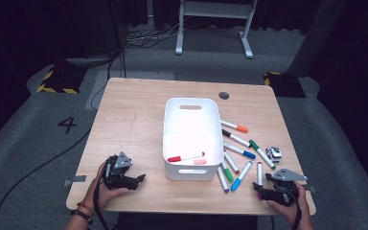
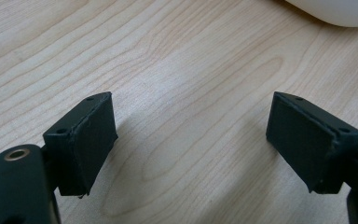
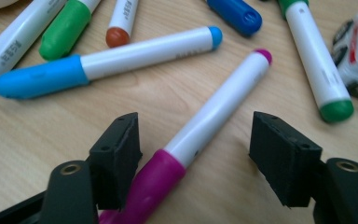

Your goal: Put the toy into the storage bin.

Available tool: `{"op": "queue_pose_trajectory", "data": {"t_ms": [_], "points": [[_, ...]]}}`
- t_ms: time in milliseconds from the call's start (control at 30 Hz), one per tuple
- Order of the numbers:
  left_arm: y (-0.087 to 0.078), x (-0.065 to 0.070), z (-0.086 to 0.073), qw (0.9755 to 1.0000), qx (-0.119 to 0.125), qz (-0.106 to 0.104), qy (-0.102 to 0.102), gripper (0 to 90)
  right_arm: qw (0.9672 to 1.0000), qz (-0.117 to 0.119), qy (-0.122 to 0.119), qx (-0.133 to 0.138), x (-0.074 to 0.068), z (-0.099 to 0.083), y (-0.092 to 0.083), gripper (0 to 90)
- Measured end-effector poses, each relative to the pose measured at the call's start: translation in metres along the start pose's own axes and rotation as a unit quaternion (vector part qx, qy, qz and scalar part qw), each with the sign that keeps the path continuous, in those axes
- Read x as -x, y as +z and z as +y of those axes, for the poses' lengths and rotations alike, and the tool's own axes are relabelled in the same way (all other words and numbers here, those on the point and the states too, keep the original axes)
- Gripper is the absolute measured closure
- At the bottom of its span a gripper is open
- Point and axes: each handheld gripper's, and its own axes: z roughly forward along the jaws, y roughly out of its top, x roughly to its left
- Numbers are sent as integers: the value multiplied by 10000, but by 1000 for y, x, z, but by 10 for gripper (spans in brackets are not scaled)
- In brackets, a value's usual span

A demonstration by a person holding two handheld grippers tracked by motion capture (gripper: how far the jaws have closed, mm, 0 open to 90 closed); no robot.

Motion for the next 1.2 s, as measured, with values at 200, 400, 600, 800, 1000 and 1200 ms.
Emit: {"op": "queue_pose_trajectory", "data": {"t_ms": [200,400,600,800,1000,1200], "points": [[0,0,0,10000,0,1,-1,161,9998,19,56,164,11,-17,-15,542],[0,0,0,10000,0,1,-2,161,9995,-62,164,260,14,-24,-21,650],[0,0,0,10000,0,10,3,161,9992,-85,204,319,19,-29,-25,668],[0,0,0,10000,1,10,3,161,9991,-79,211,348,22,-31,-25,734],[0,0,0,10000,2,9,0,161,9990,-54,143,409,24,-31,-24,743],[0,0,0,10000,2,6,-2,161,9986,13,241,478,29,-32,-24,746]]}}
